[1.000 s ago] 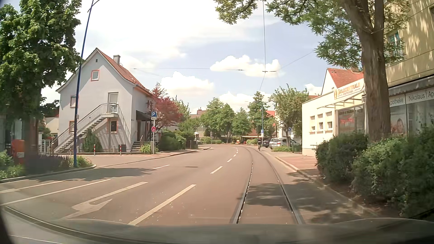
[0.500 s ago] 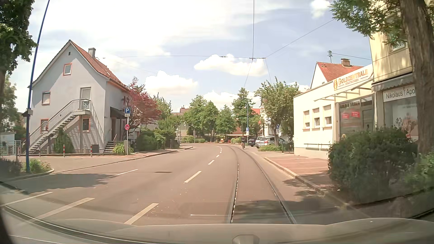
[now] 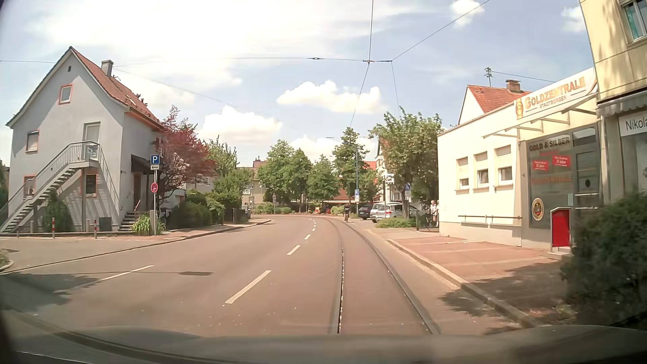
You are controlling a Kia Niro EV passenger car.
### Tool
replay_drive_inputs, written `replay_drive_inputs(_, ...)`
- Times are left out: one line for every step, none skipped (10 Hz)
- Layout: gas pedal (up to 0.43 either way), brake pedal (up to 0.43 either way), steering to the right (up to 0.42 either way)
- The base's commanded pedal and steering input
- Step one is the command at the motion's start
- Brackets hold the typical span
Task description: Follow the waypoints while adhering to traffic rules and regulations
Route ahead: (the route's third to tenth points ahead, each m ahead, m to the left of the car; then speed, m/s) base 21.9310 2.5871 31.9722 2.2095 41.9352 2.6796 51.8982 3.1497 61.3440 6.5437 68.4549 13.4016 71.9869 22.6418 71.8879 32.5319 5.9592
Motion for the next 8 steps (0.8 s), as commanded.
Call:
replay_drive_inputs(0.209,0.000,0.031)
replay_drive_inputs(0.209,0.000,0.018)
replay_drive_inputs(0.209,0.000,0.014)
replay_drive_inputs(0.209,0.000,0.013)
replay_drive_inputs(0.209,0.000,0.008)
replay_drive_inputs(0.209,0.000,-0.001)
replay_drive_inputs(0.209,0.000,-0.007)
replay_drive_inputs(0.209,0.000,-0.009)
